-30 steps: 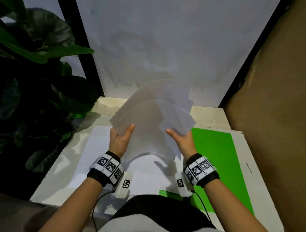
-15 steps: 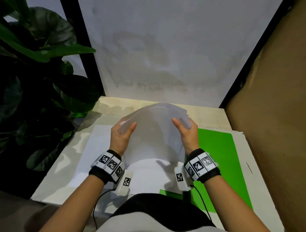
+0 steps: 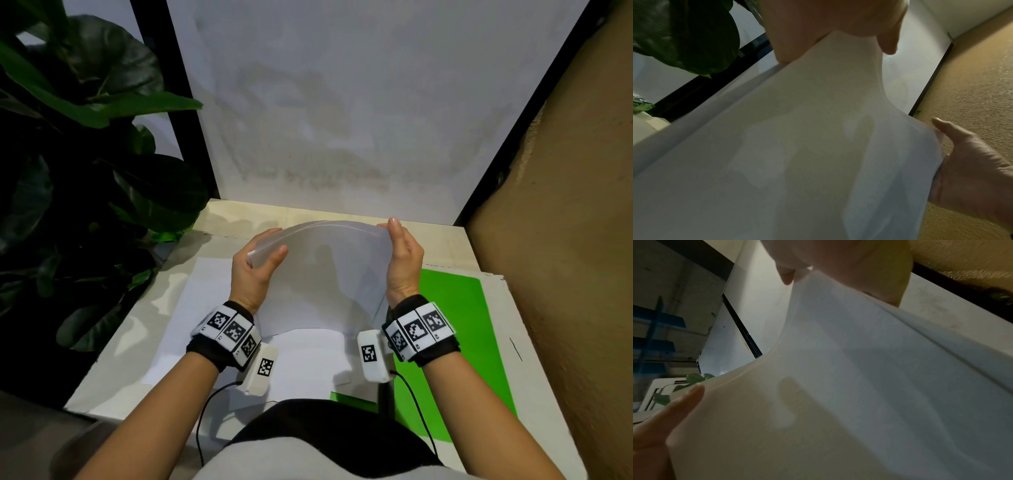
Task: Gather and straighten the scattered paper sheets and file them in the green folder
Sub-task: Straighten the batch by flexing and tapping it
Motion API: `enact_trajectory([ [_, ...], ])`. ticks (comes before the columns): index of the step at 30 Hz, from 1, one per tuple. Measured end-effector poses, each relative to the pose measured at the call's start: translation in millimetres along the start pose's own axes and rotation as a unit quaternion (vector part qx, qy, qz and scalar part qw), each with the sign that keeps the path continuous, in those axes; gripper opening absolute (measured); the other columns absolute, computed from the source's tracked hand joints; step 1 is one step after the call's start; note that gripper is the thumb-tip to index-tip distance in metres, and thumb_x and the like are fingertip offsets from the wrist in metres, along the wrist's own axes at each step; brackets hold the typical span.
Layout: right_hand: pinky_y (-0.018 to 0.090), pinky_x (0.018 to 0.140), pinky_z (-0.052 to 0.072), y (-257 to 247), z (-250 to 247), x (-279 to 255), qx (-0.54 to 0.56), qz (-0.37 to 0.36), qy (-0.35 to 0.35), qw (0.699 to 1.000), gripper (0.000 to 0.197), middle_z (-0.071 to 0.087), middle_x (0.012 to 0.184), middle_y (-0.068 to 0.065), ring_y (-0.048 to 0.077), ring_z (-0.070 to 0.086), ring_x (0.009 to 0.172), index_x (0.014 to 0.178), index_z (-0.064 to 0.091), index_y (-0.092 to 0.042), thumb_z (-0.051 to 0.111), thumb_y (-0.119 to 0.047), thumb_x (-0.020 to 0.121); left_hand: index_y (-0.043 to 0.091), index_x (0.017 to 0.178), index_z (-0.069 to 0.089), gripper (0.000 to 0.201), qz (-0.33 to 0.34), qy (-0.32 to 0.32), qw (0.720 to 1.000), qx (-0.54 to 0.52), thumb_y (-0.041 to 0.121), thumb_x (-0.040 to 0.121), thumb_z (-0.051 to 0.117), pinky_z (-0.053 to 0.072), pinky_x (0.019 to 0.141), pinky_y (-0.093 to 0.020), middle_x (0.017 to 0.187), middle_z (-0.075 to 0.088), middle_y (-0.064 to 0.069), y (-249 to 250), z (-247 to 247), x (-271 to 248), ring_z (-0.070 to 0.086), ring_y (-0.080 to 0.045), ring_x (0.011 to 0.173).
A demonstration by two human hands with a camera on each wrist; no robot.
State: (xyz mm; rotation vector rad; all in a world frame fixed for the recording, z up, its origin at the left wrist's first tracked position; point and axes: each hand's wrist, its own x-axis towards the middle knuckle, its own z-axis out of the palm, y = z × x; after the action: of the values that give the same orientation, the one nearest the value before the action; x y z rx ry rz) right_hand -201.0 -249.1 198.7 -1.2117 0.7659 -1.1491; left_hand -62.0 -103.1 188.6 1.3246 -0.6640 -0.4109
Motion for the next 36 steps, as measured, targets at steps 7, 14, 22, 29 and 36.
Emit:
enact_trajectory([
  [7,0.033,0.076,0.042,0.3,-4.6,4.3,-0.019,-0.006,-0.02,1.0,0.022,0.06,0.076,-0.005,0.017,0.054,0.082,0.071,0.064,-0.024,0.062,-0.047,0.069,0.026,0.098,0.063,0.038,-0.028,-0.014,1.0,-0.002,0.035,0.062,0.072,0.053,0.085,-0.03,0.096,0.067,0.001,-4.5,-3.6,5.6,0.064,-0.017,0.091],
  [14,0.026,0.077,0.046,45.5,-32.0,-9.8,-0.18,0.104,-0.146,0.967,0.026,0.067,0.1,0.011,0.005,0.064,0.079,0.106,0.061,0.0,0.063,-0.001,0.08,0.011,0.106,0.056,0.036,-0.151,-0.035,0.987,0.037,0.017,0.074,0.072,0.053,0.085,-0.035,0.106,0.064,-0.012,-23.3,-12.6,13.0,0.06,-0.029,0.101],
  [22,0.023,0.082,0.052,34.9,-21.0,-19.9,-0.103,0.051,-0.123,0.986,0.03,0.068,0.091,-0.008,0.0,0.065,0.081,0.105,0.062,-0.014,0.07,-0.01,0.076,0.022,0.094,0.063,0.021,-0.064,0.018,0.998,0.014,0.006,0.08,0.063,0.053,0.087,-0.027,0.08,0.073,0.017,-9.2,-2.1,-2.3,0.066,-0.002,0.084],
  [29,0.011,0.065,0.044,11.7,-12.1,-18.9,-0.054,0.023,-0.078,0.995,0.022,0.06,0.049,-0.023,-0.01,0.053,0.054,0.063,0.055,-0.025,0.061,-0.024,0.084,0.01,0.11,0.06,0.064,-0.023,0.008,0.999,0.031,0.049,0.062,0.074,0.046,0.097,-0.035,0.107,0.064,-0.003,-0.9,-3.1,-8.5,0.06,-0.018,0.103],
  [36,0.025,0.058,0.037,9.2,-4.9,-17.5,-0.016,-0.01,-0.064,0.998,0.066,0.049,0.056,0.003,0.018,0.046,0.059,0.061,0.05,-0.011,0.052,-0.077,0.061,0.03,0.092,0.064,0.041,0.039,0.039,0.998,0.034,0.058,0.075,0.041,0.04,0.086,-0.037,0.09,0.062,-0.011,15.7,4.2,2.3,0.055,-0.023,0.091],
])
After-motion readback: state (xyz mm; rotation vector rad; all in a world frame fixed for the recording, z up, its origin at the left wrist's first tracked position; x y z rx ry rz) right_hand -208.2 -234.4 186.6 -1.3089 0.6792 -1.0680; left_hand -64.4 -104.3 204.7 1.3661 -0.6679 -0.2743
